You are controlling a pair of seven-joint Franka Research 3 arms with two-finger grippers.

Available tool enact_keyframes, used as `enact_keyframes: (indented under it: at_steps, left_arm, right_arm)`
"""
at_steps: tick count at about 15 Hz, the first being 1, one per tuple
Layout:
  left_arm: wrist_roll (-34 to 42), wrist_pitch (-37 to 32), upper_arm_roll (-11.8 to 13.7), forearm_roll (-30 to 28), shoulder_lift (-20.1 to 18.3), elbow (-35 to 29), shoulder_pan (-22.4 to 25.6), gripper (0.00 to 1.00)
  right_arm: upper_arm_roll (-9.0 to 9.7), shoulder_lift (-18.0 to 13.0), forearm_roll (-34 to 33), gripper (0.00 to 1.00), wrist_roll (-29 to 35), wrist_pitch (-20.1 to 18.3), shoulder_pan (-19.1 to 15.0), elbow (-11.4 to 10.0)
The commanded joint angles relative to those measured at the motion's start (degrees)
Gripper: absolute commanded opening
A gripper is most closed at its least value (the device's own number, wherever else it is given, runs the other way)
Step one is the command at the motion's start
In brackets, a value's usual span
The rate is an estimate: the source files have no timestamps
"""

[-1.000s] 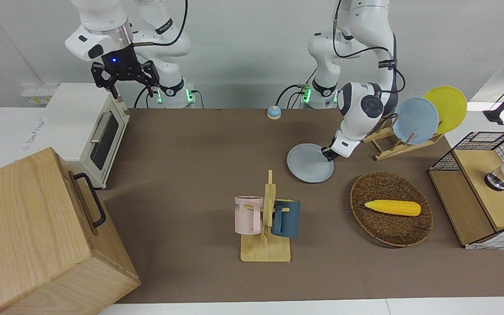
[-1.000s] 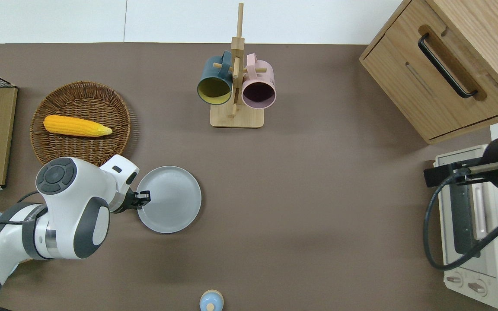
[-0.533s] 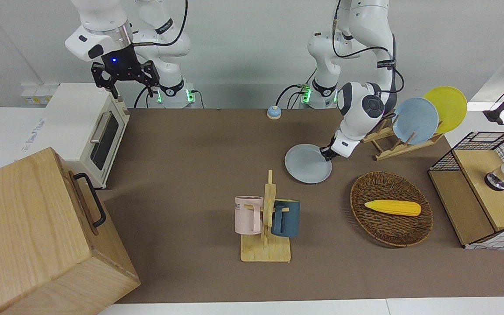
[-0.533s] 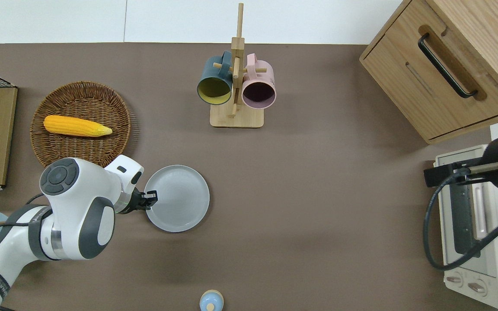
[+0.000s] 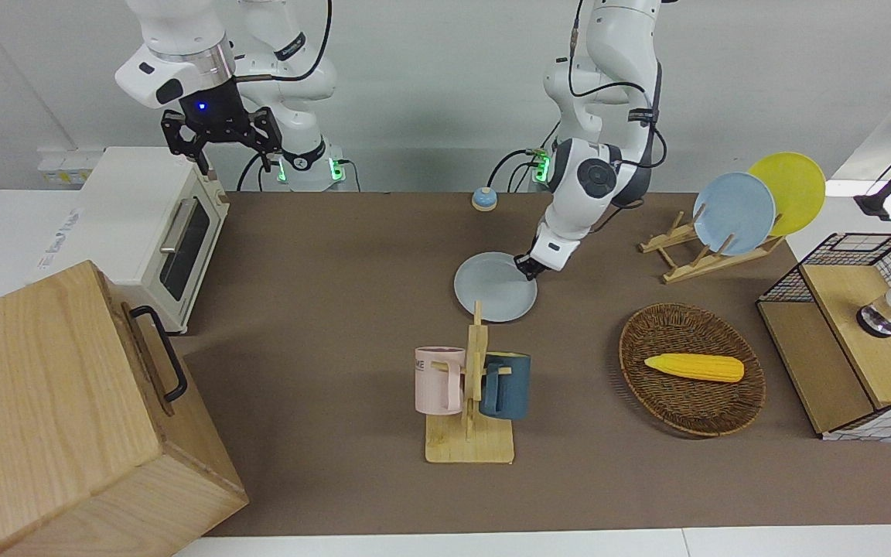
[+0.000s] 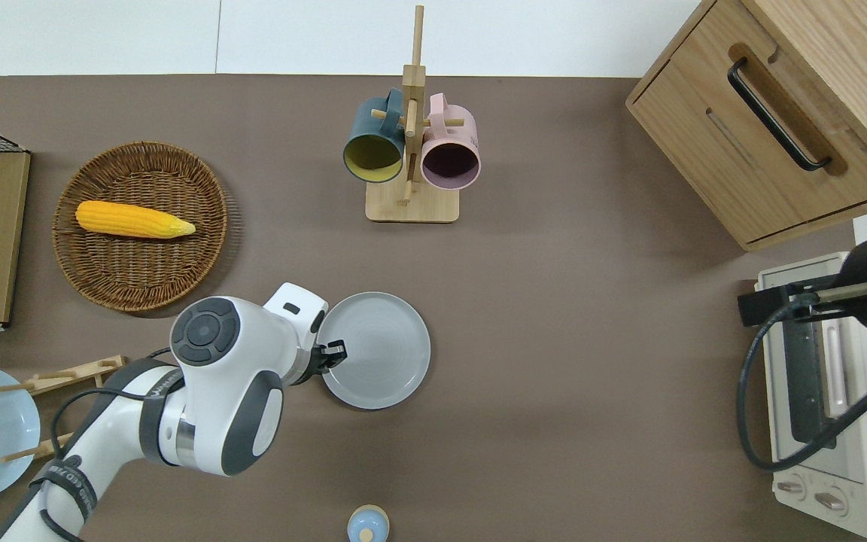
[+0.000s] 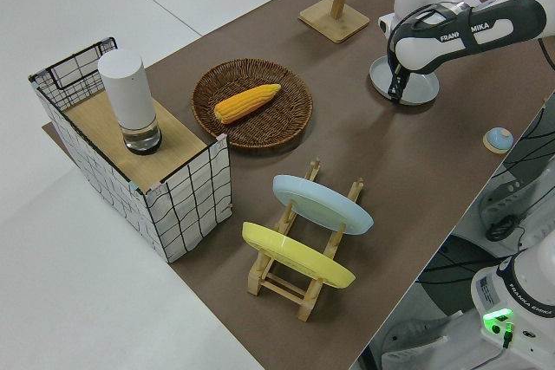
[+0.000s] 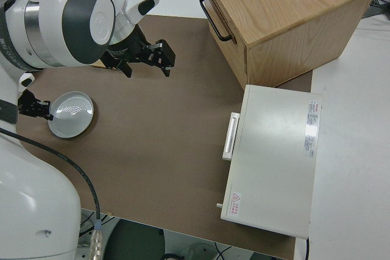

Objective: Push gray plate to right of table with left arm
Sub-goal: 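Push the gray plate with the left gripper across the table toward the toaster oven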

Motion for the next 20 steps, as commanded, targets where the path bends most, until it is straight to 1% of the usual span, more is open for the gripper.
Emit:
enact_keyframes:
  at_steps: [1, 3, 5, 8, 13, 16, 20]
  left_arm:
    - [-7.11, 3.99, -4.08, -0.76, 1.44, -0.75, -0.82, 0.0]
    - [-10.72, 6.19, -6.54, -0.93, 1.97, -0.75, -0.82, 0.0]
    - [-13.63, 8.65, -8.74, -0.85, 3.37, -0.66, -1.26, 0.0]
    - [-16.0, 11.64, -10.85, -0.93, 4.78, -0.57, -1.52, 0.0]
    - [-21.62, 12.96, -14.02, -0.93, 4.96, -0.4, -2.05, 0.0]
    - [-25.58, 16.12, -17.01, -0.93, 6.71, 0.13, -2.14, 0.0]
    - [-26.38, 19.64, -17.37, -0.76, 10.05, 1.71, -3.19, 0.0]
  right_arm:
    - [0.14, -0.41, 0.14, 0.996, -1.13, -0.08, -0.39, -0.23]
    - [0.14, -0.41, 0.14, 0.996, -1.13, -0.08, -0.39, -0.23]
    - [0.06, -0.41, 0.14, 0.996, -1.13, -0.08, -0.39, -0.23]
    - [0.14, -0.41, 0.14, 0.996, -1.13, -0.08, -0.39, -0.23]
    - [0.14, -0.41, 0.14, 0.996, -1.13, -0.08, -0.39, -0.23]
    - [0.06, -0.41, 0.14, 0.996, -1.13, -0.08, -0.39, -0.23]
    - [0.06, -0.41, 0.14, 0.996, -1.13, -0.08, -0.39, -0.23]
